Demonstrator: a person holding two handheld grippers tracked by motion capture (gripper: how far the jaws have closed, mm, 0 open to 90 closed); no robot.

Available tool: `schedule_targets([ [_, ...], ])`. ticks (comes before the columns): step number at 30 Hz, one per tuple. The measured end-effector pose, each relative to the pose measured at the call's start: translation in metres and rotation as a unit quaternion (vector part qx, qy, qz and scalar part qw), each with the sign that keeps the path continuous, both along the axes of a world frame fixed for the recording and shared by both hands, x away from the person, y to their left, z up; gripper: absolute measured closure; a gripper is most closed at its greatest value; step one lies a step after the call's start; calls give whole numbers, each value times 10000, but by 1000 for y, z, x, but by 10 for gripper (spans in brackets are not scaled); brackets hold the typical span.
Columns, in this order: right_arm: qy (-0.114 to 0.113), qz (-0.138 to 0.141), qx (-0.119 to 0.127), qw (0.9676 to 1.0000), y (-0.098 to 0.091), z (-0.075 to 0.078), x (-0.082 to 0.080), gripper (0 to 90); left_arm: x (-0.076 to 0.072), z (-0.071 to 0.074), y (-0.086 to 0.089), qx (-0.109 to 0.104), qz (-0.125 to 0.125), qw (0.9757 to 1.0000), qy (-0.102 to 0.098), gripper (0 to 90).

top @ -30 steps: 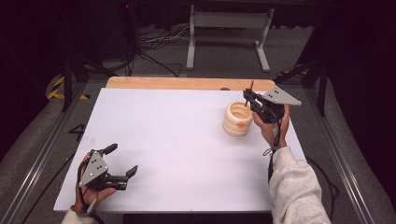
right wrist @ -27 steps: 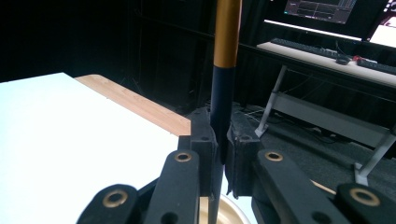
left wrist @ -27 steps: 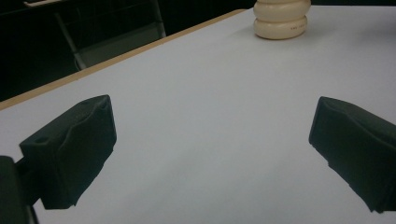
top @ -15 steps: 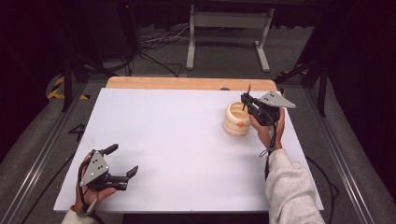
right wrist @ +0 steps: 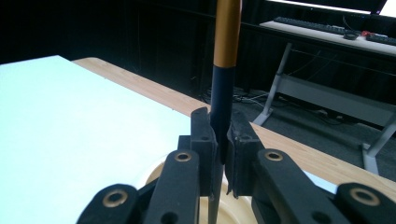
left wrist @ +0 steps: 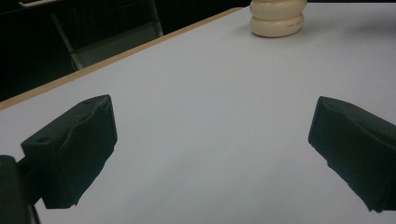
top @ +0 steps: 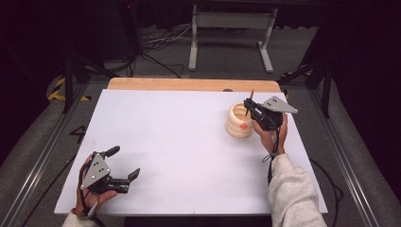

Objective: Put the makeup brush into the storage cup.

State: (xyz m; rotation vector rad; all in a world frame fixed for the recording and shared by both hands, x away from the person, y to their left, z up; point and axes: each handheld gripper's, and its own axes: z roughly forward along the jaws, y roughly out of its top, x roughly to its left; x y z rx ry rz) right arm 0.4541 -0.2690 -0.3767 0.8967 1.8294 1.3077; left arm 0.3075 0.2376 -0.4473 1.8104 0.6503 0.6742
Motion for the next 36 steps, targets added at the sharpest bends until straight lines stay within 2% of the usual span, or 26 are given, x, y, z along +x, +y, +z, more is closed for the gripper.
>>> schedule_targets([
  [4,83,-17,-36,10000,0,-9,-1,835,0,0,0,21,8,10000,-5,21],
  [7,124,-20,74,9999,-3,-12,-2,835,0,1,0,31,39,10000,-20,22],
  [14,156,-38,134,9998,-7,-18,-6,835,-1,2,0,20,59,9999,-89,30],
  [20,124,-31,112,9999,-8,-18,-8,834,-1,1,0,16,36,10000,-35,28],
  [30,149,-39,91,9998,-8,-19,-7,832,-2,2,0,17,42,10000,-75,26],
  [36,191,-50,186,9996,-10,-21,-5,828,-2,2,-1,29,77,9999,-69,27],
])
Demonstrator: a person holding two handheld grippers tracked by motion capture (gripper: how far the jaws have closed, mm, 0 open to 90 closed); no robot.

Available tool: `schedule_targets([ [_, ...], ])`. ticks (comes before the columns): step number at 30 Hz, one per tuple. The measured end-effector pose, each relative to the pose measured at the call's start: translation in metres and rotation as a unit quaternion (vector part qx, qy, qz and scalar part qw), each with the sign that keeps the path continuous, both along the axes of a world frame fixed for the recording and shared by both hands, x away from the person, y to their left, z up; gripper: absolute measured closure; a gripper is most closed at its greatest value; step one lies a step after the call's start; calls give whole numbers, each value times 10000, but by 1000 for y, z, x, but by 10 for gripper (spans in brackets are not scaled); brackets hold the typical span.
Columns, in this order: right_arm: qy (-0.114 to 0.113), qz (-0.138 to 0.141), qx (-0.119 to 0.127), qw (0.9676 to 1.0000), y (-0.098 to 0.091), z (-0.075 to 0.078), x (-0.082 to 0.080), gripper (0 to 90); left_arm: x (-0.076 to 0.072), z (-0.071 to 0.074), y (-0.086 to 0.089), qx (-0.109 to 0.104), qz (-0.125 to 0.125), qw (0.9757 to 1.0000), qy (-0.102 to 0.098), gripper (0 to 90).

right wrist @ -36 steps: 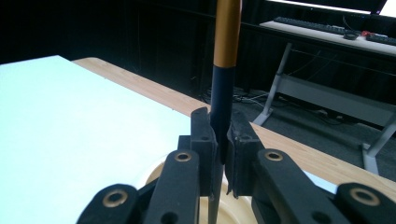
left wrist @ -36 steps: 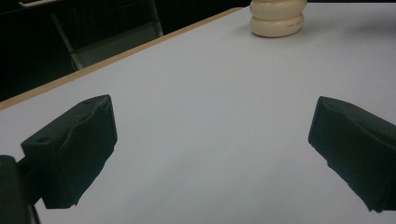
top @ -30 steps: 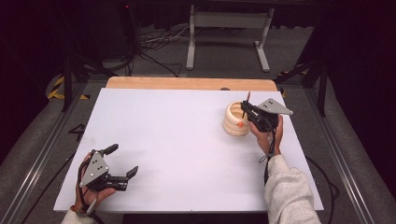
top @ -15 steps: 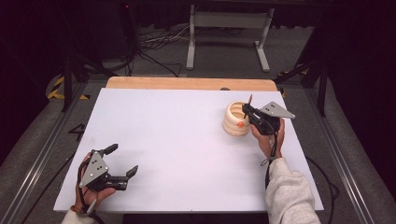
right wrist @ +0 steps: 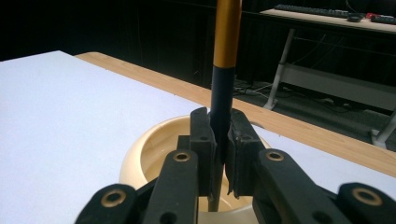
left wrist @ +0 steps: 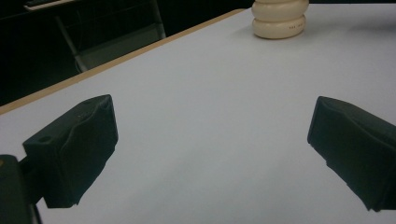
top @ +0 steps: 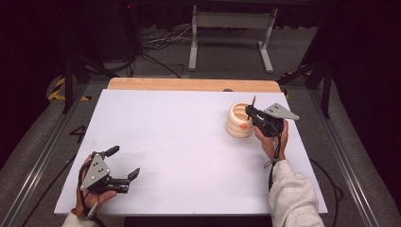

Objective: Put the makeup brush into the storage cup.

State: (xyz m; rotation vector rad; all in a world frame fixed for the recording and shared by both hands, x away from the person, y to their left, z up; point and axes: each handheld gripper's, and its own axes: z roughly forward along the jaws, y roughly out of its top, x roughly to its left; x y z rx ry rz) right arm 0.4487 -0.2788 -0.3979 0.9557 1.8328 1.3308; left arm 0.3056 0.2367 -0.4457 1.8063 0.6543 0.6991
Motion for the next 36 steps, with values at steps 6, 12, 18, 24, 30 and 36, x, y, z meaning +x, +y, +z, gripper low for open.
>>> schedule_targets([
  [6,6,32,-84,10000,1,1,0,778,0,0,0,9,28,10000,21,27],
  [12,-74,-118,-152,9998,0,4,-1,538,0,0,-2,46,12,10000,-7,25],
  [18,-99,-65,-130,9998,-1,6,-3,420,0,0,-2,64,37,10000,2,25],
  [24,-155,-64,-85,9998,1,9,-7,323,0,0,-2,73,28,10000,9,25],
  [30,-180,-165,-36,9997,1,11,-9,212,0,0,-2,78,19,10000,12,25],
  [36,-209,-173,-20,9996,1,13,-11,128,0,0,-2,109,6,9999,11,25],
])
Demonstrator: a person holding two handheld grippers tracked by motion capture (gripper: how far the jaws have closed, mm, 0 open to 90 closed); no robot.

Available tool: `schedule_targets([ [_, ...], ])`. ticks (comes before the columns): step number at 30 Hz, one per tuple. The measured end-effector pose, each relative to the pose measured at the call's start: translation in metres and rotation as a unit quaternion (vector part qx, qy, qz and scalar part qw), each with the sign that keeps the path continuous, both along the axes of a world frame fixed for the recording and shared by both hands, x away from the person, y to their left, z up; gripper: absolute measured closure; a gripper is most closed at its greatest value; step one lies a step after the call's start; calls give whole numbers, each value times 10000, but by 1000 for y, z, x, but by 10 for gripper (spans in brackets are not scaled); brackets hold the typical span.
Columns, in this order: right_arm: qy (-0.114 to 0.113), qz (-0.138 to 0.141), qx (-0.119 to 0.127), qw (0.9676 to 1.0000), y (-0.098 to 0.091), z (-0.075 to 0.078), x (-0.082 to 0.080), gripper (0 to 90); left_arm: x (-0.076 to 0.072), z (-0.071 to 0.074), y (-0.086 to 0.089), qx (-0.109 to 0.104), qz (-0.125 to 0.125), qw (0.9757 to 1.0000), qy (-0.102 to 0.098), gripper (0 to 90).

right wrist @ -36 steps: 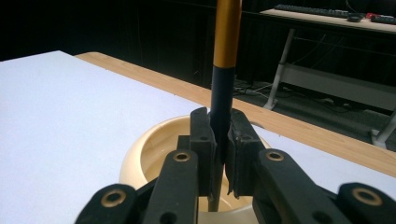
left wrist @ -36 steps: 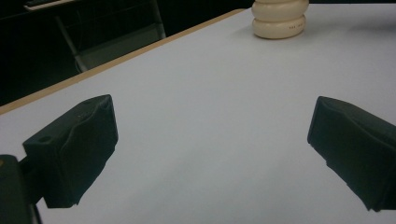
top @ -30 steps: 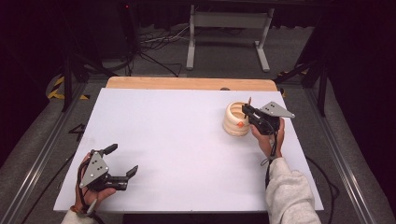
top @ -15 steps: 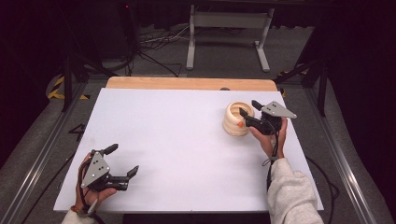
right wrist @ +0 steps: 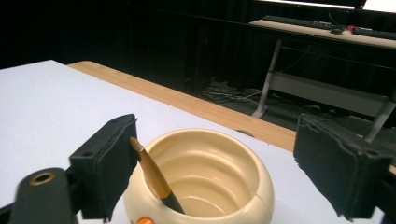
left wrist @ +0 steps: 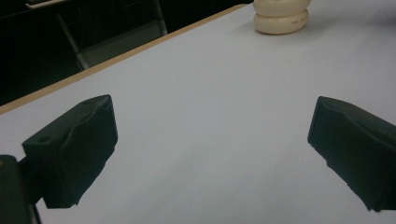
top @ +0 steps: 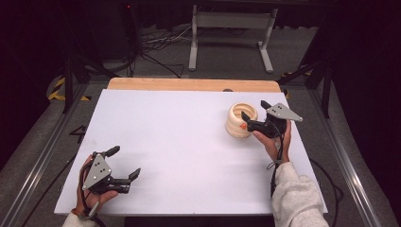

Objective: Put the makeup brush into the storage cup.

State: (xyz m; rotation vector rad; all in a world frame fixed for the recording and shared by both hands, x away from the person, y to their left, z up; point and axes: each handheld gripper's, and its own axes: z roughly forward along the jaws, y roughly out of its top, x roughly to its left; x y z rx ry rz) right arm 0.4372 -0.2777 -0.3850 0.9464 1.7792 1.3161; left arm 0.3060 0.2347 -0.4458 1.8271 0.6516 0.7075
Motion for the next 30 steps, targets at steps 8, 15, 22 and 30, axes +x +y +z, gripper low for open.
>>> schedule_targets([
  [8,-68,44,-48,10000,1,5,-6,104,0,0,0,8,-3,10000,4,25],
  [15,-119,154,-80,9998,1,10,-12,91,0,0,0,8,-11,10000,-10,25],
  [22,-190,145,-216,9995,4,12,-15,91,0,0,0,10,-14,10000,0,25],
  [30,-232,171,-321,9991,4,16,-19,91,0,0,0,6,-12,10000,5,25],
])
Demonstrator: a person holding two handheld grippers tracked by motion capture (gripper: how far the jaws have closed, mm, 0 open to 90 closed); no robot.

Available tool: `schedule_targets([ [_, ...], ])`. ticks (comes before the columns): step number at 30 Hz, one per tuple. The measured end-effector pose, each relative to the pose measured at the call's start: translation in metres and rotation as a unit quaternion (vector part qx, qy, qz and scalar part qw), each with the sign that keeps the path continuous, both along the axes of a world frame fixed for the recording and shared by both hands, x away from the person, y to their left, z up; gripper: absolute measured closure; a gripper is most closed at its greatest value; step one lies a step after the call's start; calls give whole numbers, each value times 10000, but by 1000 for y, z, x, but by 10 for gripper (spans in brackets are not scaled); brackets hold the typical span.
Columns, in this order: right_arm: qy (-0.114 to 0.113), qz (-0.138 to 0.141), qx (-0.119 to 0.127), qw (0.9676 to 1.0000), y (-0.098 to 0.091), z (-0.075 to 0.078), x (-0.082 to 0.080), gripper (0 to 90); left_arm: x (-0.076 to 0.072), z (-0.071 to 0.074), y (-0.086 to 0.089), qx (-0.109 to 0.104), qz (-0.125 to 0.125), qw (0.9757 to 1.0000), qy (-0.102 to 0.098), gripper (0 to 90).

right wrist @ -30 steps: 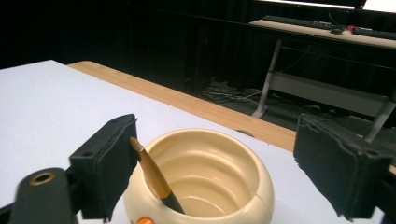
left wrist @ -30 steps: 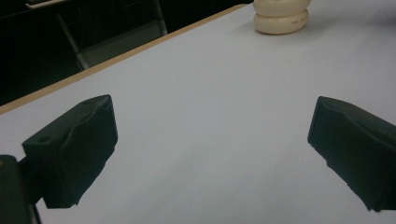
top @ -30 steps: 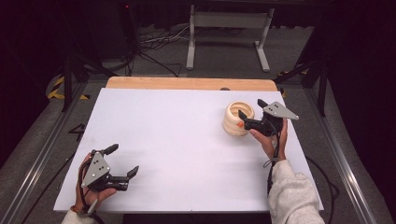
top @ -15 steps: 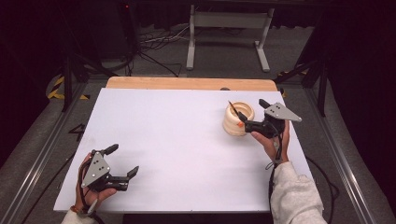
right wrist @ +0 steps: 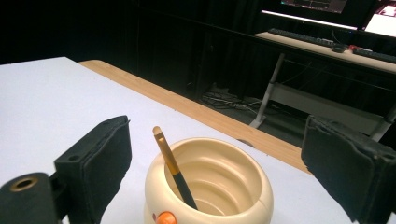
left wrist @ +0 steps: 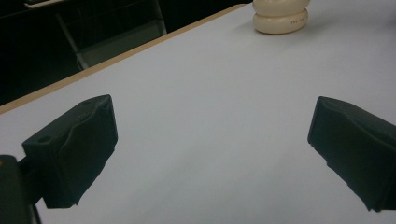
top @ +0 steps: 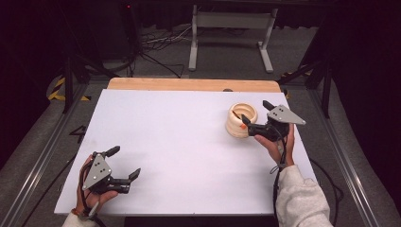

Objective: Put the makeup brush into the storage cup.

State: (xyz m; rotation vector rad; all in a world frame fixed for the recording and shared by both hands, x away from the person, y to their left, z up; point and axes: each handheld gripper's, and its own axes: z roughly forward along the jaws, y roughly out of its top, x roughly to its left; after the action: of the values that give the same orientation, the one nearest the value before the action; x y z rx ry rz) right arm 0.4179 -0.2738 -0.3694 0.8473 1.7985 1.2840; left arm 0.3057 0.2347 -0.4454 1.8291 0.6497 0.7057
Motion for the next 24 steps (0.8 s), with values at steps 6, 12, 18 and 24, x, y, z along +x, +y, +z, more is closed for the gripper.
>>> schedule_targets([
  [6,-3,50,-12,10000,0,1,-3,91,0,0,0,-6,-3,10000,17,25],
  [12,30,29,-125,9999,0,-2,-6,91,0,-1,0,-3,3,10000,38,25],
  [18,-89,53,-38,9999,-4,-2,-13,75,1,-1,0,6,1,10000,26,24],
  [24,-98,44,-37,9999,-6,-4,-18,57,1,-1,-1,50,8,10000,29,24],
])
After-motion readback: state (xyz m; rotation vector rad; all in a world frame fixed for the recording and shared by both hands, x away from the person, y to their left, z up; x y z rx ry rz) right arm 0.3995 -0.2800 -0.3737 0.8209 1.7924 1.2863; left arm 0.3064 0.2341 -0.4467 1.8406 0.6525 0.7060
